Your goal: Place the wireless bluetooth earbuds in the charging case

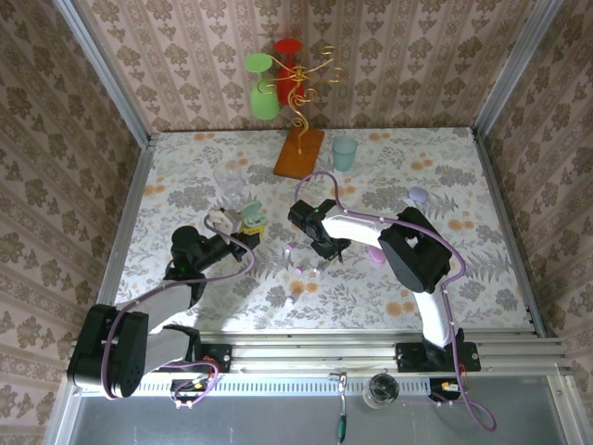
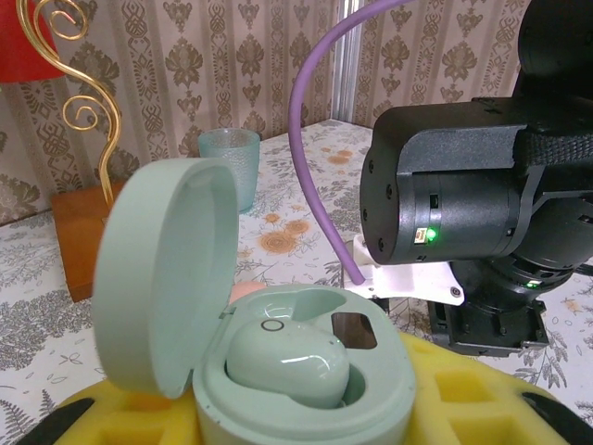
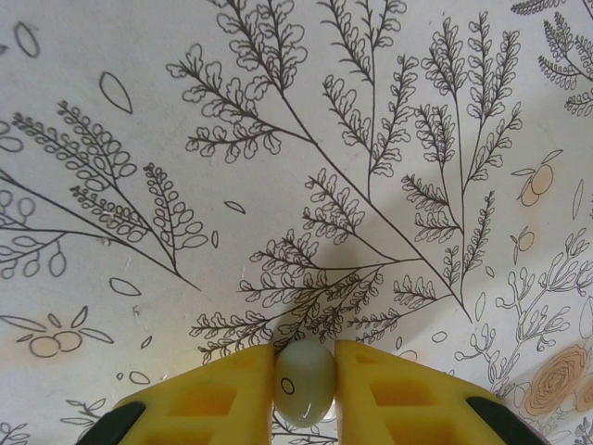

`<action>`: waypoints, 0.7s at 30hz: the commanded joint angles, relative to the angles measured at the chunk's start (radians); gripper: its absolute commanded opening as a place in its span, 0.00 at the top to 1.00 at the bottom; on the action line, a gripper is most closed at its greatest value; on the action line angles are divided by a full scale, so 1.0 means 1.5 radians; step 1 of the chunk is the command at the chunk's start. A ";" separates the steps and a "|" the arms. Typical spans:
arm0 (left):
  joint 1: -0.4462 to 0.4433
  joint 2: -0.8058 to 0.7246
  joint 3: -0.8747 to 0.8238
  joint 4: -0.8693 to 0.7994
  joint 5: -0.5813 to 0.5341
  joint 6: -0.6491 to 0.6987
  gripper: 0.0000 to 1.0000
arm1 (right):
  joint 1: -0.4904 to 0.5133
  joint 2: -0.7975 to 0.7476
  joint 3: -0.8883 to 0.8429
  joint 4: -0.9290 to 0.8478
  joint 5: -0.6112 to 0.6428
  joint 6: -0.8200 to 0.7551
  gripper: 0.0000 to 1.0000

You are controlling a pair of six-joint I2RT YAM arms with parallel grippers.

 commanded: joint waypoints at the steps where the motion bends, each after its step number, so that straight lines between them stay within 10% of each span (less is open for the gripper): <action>1: -0.002 0.013 0.015 0.008 0.022 0.004 0.68 | -0.011 -0.024 -0.009 -0.015 0.002 0.006 0.77; 21: -0.143 0.215 0.136 0.117 0.084 -0.019 0.68 | -0.114 -0.435 -0.150 0.171 -0.492 0.030 0.77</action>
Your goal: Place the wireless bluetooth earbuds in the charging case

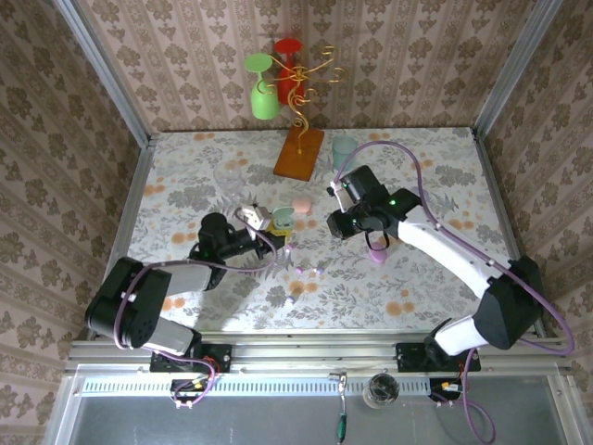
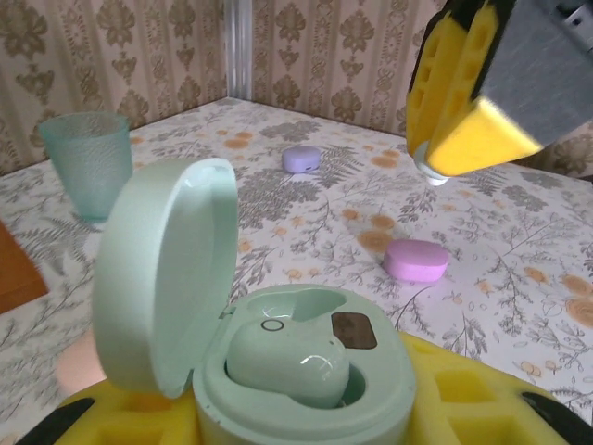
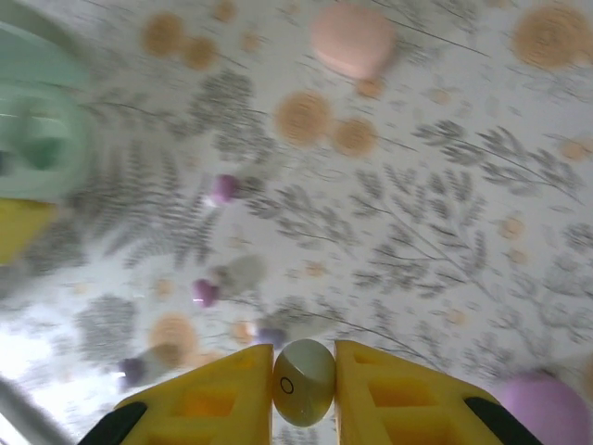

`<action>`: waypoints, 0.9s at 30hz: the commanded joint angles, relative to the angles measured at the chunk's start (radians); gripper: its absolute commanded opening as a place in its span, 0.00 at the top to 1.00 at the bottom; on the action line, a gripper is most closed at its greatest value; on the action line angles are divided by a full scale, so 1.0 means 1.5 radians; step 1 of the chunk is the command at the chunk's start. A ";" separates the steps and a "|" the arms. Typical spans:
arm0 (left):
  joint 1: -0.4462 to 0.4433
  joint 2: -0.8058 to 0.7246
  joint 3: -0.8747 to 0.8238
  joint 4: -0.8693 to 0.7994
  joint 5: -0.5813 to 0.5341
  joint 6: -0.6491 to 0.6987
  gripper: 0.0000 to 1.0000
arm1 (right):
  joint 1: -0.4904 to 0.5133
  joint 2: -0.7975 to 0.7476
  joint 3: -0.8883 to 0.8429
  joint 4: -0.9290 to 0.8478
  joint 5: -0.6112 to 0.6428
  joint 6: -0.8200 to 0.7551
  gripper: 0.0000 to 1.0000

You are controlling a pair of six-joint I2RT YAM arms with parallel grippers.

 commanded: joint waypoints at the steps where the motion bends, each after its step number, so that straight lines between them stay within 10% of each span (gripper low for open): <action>1: -0.027 0.016 0.035 0.056 0.040 -0.021 0.69 | -0.011 -0.026 -0.014 0.043 -0.148 0.020 0.77; 12: -0.076 0.023 0.070 0.038 0.078 -0.030 0.70 | -0.025 -0.047 -0.022 0.148 -0.314 0.072 0.77; 27: -0.089 0.010 0.081 0.046 0.088 -0.046 0.71 | -0.035 -0.008 -0.033 0.131 -0.287 0.064 0.77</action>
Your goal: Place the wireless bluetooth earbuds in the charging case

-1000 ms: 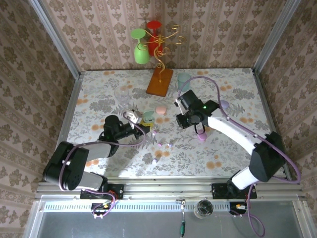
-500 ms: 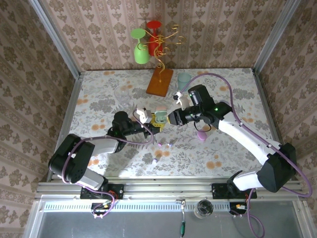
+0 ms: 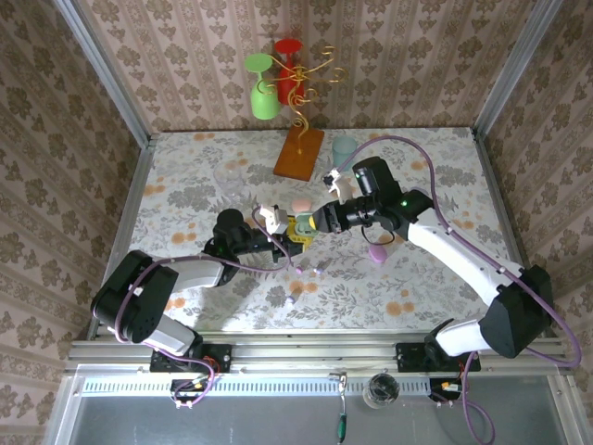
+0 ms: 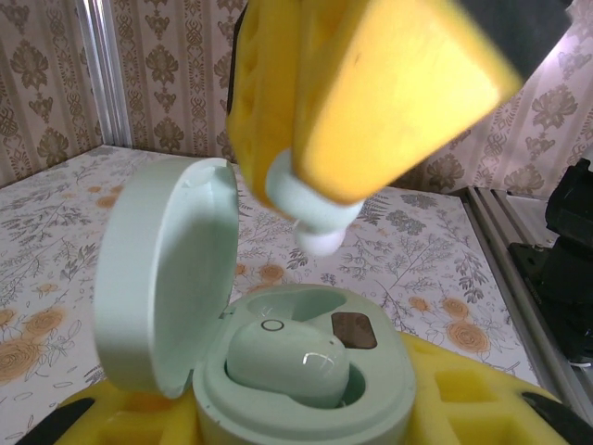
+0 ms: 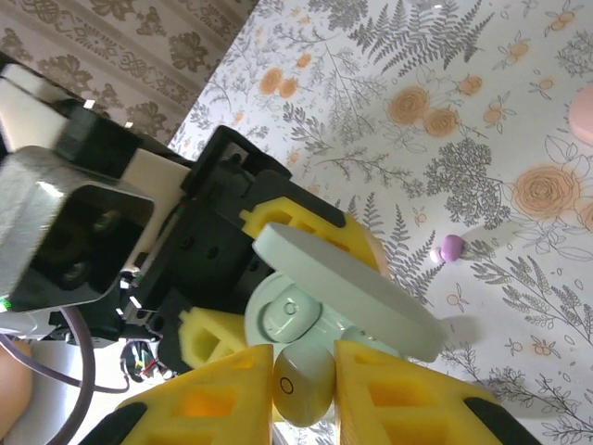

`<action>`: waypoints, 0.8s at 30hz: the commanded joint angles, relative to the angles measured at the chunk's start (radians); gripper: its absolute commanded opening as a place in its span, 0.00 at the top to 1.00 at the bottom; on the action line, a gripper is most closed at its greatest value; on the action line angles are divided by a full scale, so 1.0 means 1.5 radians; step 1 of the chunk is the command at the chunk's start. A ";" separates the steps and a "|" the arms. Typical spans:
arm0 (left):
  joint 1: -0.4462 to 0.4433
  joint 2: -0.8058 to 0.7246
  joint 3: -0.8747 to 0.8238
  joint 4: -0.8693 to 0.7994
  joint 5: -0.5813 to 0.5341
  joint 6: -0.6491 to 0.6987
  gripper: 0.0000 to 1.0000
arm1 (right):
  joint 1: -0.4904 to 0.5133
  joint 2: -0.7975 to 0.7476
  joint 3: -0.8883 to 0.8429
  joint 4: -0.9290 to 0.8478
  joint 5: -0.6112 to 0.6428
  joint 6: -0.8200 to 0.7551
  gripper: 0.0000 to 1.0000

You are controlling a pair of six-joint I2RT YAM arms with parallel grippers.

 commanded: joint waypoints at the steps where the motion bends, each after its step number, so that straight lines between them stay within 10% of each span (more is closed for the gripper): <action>1: -0.002 -0.011 0.026 0.025 0.009 -0.018 0.71 | -0.004 0.017 -0.015 -0.001 0.003 0.000 0.77; 24: 0.005 -0.019 0.014 0.030 -0.002 -0.016 0.71 | -0.019 0.002 -0.022 0.018 0.004 0.031 0.64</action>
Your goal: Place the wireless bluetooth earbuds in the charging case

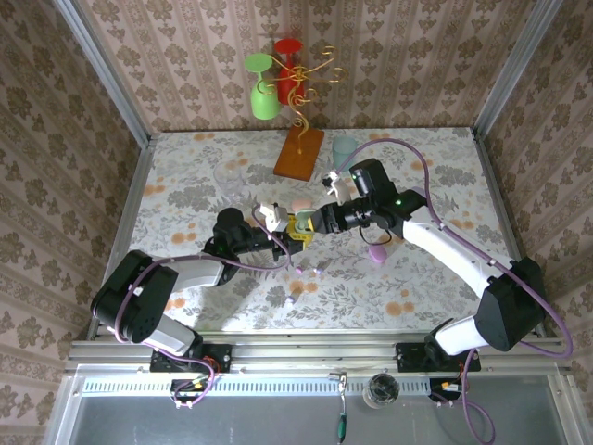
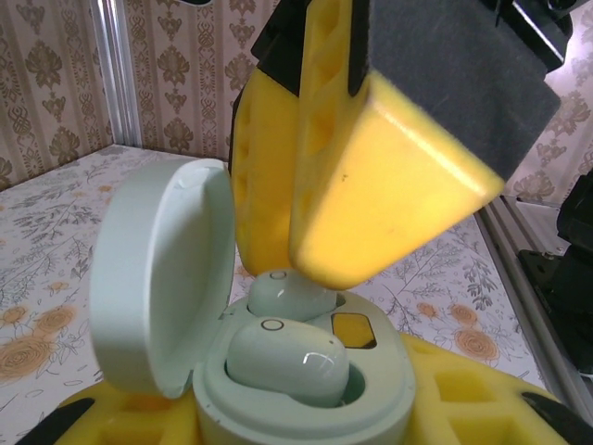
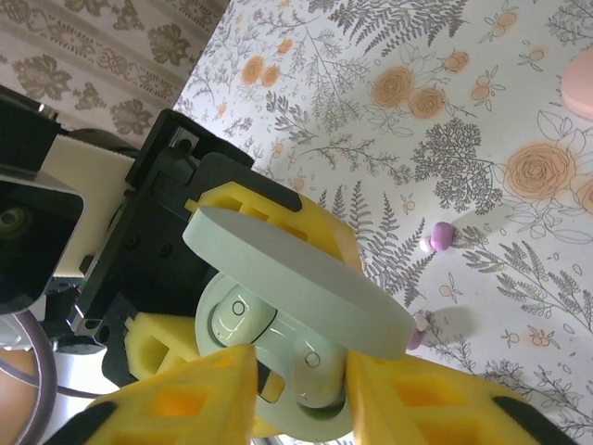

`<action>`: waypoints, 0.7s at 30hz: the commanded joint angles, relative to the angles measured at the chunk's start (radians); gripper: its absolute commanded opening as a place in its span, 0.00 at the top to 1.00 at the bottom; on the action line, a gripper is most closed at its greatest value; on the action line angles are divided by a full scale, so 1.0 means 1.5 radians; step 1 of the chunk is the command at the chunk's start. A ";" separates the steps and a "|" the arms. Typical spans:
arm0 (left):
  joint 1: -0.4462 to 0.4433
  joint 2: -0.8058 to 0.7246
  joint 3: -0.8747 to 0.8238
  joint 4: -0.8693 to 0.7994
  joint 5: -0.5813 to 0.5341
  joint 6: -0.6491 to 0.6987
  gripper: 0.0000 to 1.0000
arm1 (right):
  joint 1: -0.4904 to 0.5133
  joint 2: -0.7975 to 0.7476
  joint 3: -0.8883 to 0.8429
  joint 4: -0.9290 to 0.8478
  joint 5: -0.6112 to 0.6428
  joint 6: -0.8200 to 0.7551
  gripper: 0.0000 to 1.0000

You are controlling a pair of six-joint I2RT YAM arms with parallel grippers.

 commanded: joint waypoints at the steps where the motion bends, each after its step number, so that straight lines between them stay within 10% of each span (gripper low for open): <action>1: 0.005 -0.019 0.007 0.033 0.012 -0.006 0.71 | -0.012 -0.027 -0.011 0.004 0.005 0.014 0.62; 21: 0.007 -0.054 -0.018 0.009 0.018 0.040 0.71 | -0.039 0.005 0.057 0.061 -0.117 0.084 0.49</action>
